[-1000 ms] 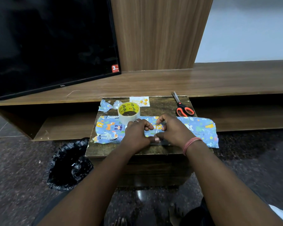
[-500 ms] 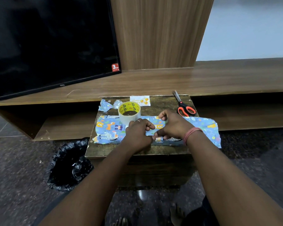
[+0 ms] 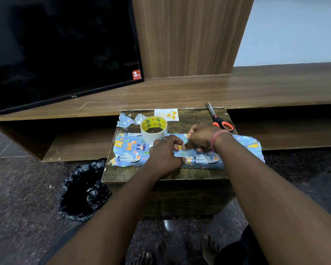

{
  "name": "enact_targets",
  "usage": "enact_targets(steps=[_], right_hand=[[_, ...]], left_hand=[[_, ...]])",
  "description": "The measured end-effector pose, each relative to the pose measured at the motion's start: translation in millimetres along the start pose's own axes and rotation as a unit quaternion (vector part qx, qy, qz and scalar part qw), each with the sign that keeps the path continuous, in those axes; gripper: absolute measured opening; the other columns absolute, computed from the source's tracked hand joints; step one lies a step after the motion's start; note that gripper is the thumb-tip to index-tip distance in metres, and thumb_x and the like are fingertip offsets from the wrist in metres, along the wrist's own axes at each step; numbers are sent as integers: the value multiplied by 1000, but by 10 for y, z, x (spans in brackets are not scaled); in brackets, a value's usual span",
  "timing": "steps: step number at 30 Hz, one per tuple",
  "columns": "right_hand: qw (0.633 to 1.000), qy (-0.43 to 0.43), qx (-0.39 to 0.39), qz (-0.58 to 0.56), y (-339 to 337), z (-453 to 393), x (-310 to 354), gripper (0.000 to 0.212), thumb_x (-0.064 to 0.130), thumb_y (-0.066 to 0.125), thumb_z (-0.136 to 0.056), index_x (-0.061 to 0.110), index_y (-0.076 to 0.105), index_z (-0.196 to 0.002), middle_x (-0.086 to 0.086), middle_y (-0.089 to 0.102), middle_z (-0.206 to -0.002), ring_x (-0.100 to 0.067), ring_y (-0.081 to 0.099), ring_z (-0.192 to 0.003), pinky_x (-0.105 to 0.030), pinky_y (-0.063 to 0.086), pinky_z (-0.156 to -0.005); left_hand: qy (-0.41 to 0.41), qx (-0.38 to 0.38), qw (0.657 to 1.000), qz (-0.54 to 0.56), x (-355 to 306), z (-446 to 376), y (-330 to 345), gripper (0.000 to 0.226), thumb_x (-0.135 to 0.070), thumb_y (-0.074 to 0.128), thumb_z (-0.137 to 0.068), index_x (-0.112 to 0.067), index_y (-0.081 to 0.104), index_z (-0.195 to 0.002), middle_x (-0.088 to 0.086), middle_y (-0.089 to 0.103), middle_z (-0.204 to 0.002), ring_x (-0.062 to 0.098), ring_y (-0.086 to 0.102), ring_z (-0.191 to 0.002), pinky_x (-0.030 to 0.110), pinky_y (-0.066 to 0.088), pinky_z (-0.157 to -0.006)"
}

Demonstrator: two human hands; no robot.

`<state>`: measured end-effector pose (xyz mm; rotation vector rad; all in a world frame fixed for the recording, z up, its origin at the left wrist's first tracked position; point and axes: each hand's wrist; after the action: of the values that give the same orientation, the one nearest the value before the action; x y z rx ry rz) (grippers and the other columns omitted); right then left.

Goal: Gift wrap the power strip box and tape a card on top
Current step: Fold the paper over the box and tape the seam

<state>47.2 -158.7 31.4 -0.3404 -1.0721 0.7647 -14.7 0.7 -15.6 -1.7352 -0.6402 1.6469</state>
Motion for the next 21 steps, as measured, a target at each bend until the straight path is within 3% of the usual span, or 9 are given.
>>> enact_targets(steps=[3,7,9,13,16,21], right_hand=[[998,39,25,36,-50,-75,95,34,15,89,-73,10,55,-77,-13,57,-63,-21,46,-47,-33,42,-58],[993,84,59,57,-51,-150,158,36,14,86,-77,11,52,-67,-6,47,-54,-18,40,-45,-30,36,-57],[993,80,59,69,-50,-141,153,38,16,85,-79,11,51,-64,-6,47,-54,-19,39,-47,-31,37,-56],[990,37,44,131,-37,5,153,41,29,81,-85,8,53,-64,-7,51,-60,-22,43,-51,-26,38,-53],[985,23,27,170,-62,113,171,43,39,78,-86,10,53,-66,-6,53,-68,-26,50,-65,-30,41,-63],[980,33,40,194,-101,207,272,45,36,73,-92,8,52,-64,-6,51,-63,-21,42,-54,-28,34,-54]], left_hand=[[1,-3,1000,9,17,-1,13,44,-24,84,-75,-38,57,-107,-15,55,-91,21,52,-103,43,46,-93],[-21,-5,999,45,-2,15,17,56,-34,78,-85,-28,50,-134,-15,57,-94,21,47,-109,42,41,-96],[-26,-21,999,36,-33,26,33,57,-42,76,-87,-28,49,-136,-14,58,-94,19,47,-109,40,39,-94],[-46,-41,998,-14,-91,22,83,56,-35,79,-85,-29,52,-132,-15,54,-88,18,46,-106,35,34,-86],[-53,-33,997,-32,-136,1,90,57,-33,79,-86,-29,50,-135,-14,54,-91,20,46,-108,36,35,-88],[-42,-33,995,-87,-167,46,83,65,-39,74,-89,-28,44,-146,-9,59,-108,25,49,-120,39,37,-96]])
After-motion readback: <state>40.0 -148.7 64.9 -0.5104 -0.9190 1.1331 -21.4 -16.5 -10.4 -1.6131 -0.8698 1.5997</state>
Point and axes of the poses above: each hand's wrist, its own z-axis away from the middle knuckle, its own y-axis out of the palm, x = y × z
